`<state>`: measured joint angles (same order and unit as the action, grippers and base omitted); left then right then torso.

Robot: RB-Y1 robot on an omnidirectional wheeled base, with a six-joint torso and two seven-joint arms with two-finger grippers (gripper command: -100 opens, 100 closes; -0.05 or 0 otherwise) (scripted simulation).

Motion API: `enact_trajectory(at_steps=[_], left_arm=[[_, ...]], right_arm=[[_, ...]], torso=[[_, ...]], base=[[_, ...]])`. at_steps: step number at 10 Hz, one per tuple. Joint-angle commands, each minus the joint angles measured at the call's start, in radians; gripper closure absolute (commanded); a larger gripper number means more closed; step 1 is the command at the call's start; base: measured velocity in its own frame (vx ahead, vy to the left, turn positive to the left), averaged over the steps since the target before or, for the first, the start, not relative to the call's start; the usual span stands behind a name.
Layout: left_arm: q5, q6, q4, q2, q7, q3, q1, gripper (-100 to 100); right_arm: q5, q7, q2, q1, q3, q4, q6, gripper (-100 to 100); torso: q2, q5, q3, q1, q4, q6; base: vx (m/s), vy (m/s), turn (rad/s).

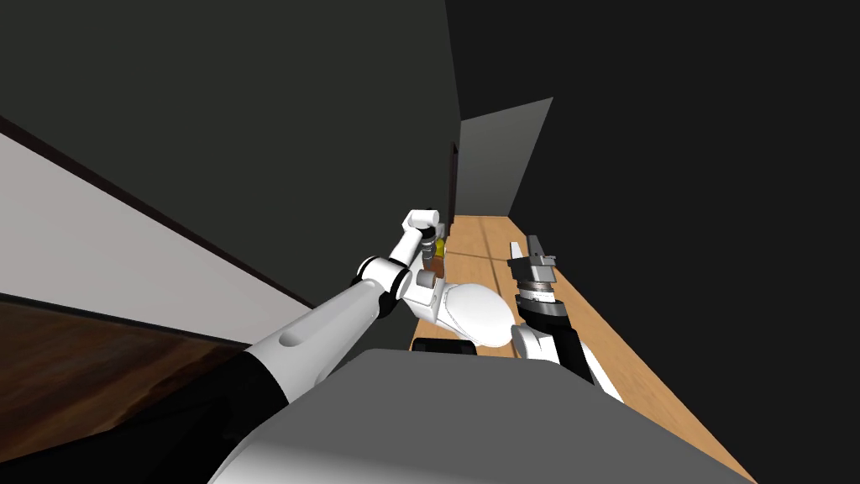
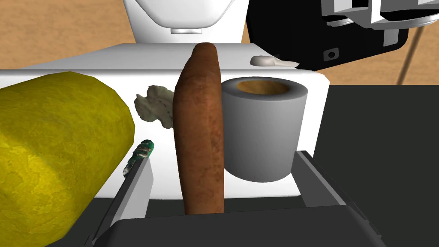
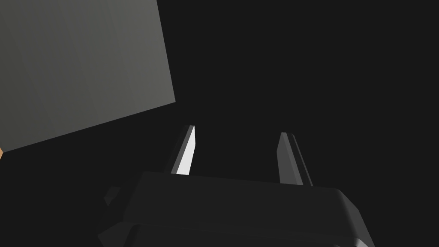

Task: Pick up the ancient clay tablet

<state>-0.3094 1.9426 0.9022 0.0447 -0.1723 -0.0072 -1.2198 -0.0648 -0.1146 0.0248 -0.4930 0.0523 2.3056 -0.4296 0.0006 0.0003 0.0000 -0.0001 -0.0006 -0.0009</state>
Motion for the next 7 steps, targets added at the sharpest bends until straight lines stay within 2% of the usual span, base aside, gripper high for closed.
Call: enact_trajectory(at_steps=[1,3,4,5,7], left_arm=[[0.004,-0.032,-0.027,0.0,0.009,-0.002,0.006,-100],[0.009,-0.057,-0.038,-0.002,0.013,-0.006,0.021,-100],[0.007,-0.047,-0.036,-0.001,0.012,-0.004,0.015,-100],[0.007,-0.051,-0.036,-0.001,0.013,-0.004,0.017,100],[0.007,-0.052,-0.035,0.0,0.013,-0.004,0.014,100]], right_arm=[[0.0,0.0,0.0,0.0,0.0,0.0,0.0,0],[0.0,0.0,0.0,0.0,0.0,0.0,0.0,0],[0.0,0.0,0.0,0.0,0.0,0.0,0.0,0],[0.0,0.0,0.0,0.0,0.0,0.0,0.0,0],[0.0,0.0,0.0,0.0,0.0,0.0,0.0,0]], torso=[[0.0,0.0,0.0,0.0,0.0,0.0],[0.0,0.0,0.0,0.0,0.0,0.0],[0.0,0.0,0.0,0.0,0.0,0.0],[0.0,0.0,0.0,0.0,0.0,0.0],[0.002,0.0,0.0,0.001,-0.001,-0.001]], base=[[-0.003,-0.004,-0.019],[-0.001,-0.002,-0.008],[0.0,0.0,0.0],[0.0,0.0,0.0],[0.004,0.0,-0.004]])
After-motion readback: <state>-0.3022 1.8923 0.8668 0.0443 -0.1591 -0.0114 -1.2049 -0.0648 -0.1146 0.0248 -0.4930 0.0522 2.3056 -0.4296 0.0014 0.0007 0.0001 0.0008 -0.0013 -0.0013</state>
